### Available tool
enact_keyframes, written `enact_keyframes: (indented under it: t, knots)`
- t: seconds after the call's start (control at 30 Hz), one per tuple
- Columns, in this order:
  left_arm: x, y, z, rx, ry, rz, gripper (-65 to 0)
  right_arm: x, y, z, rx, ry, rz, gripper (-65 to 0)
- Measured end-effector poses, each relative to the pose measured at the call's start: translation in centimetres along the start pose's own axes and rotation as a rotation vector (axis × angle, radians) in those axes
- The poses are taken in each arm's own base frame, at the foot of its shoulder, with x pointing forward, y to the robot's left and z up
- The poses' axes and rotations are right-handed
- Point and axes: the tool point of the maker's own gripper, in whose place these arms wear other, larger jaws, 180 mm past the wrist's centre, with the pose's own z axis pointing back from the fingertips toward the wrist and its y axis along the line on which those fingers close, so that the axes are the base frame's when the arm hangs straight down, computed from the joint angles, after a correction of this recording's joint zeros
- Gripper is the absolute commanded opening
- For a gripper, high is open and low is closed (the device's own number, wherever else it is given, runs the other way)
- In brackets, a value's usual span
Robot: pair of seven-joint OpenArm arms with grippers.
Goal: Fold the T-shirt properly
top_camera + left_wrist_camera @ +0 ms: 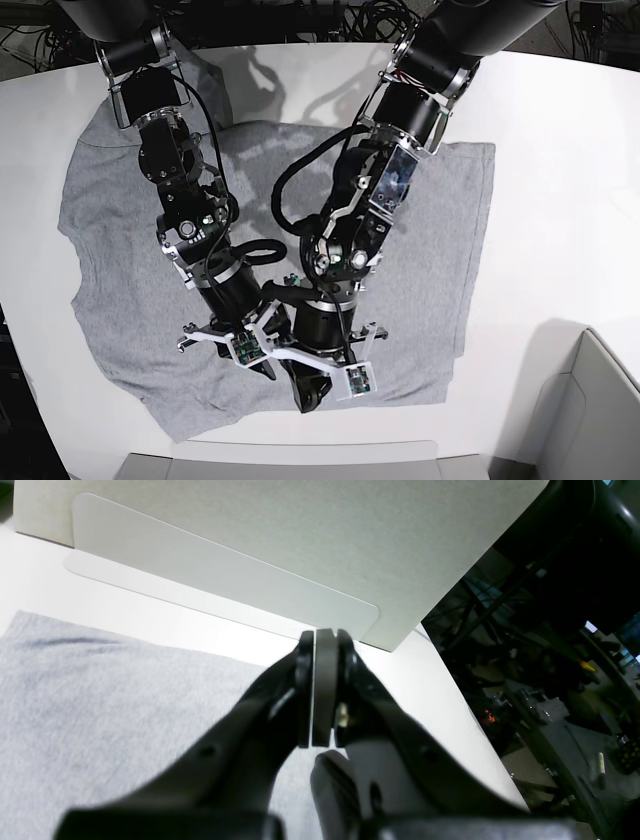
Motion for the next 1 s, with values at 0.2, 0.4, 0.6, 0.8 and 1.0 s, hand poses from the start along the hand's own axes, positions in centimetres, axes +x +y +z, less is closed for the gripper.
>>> enact_keyframes:
  t: [0.2, 0.4, 0.6, 0.8, 1.0]
  knots:
    - [-0.7, 1.6, 0.0, 0.044, 0.042, 0.051, -65.0, 1.5, -1.7, 0.2, -0.066, -0.061, -0.036, -51.6]
    - [0.0, 1.1, -0.2, 0.027, 0.026, 0.046, -65.0, 1.1, -1.0, 0.5, -0.053, -0.049, -0.041, -51.6]
    - [1.1, 2.6, -0.5, 0.062, 0.0, 0.071, -65.0, 1.5, -0.6, 1.5, -0.044, -0.068, -0.048, -51.6]
    - [1.7, 5.7, -1.0, 0.146, -0.054, 0.078, -65.0, 0.9, -0.5, 2.0, -0.04, -0.055, -0.043, -51.6]
    - [2.7, 7.6, -0.9, 0.168, -0.078, 0.036, -65.0, 1.9, -1.6, 2.4, -0.062, -0.083, -0.052, -51.6]
